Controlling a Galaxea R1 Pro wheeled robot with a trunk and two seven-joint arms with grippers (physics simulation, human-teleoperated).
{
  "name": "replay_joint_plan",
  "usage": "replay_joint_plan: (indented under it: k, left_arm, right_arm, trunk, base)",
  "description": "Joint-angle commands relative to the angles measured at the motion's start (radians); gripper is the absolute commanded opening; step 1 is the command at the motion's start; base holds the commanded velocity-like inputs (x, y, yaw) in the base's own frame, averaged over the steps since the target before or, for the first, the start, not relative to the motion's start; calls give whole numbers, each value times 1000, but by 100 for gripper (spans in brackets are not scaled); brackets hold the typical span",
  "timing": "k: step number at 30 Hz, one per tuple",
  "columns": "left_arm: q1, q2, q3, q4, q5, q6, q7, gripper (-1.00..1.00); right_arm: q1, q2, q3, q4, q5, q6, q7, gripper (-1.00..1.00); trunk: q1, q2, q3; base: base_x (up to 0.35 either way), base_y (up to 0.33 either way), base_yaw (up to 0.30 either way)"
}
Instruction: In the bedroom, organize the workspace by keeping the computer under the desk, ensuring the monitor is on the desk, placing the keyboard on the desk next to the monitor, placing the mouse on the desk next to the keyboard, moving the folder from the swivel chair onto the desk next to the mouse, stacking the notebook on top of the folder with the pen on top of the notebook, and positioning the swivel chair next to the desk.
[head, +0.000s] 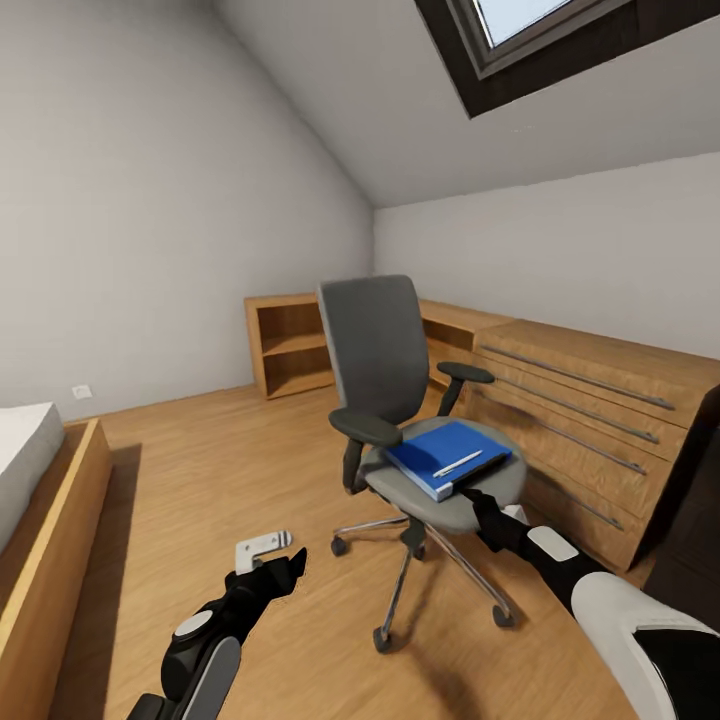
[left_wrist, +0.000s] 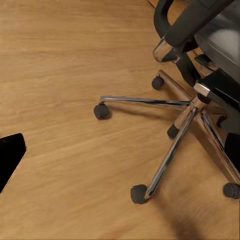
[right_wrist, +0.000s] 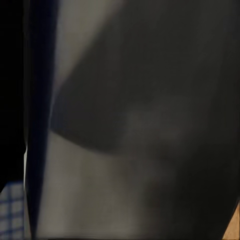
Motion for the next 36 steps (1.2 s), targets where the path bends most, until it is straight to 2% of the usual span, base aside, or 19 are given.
replay_joint_plan:
  k: [1, 7, 11, 27, 36]
  left_arm:
    - [-1, 0, -2, -1, 11, 2, 10, 100]
    - [-1, 0, -2, -1, 11, 2, 10, 100]
    - [-1, 1, -2, -1, 10, 1, 10, 100]
    - [-1, 1, -2, 8, 11, 1, 10, 100]
    - [-1, 1, -2, 9, 11, 1, 10, 100]
  right_arm:
    - [-1, 0, 11, -1, -14, 4, 5, 100]
    - [-1, -2, 11, -1, -14, 4, 5, 100]
    - [-1, -2, 11, -1, -14, 4, 6, 100]
    - [-1, -2, 11, -1, -11, 2, 6, 100]
    - [-1, -1, 11, -1, -8, 1, 6, 100]
  trunk:
    - [0, 0, 0]
    - [0, 0, 1]
    - [0, 0, 1]
    - [0, 0, 1]
    - [0, 0, 1]
  base:
    - [326, 0, 214]
    - [306, 0, 88]
    - [48, 0, 3]
    - [-262, 0, 0]
    - [-74, 0, 0]
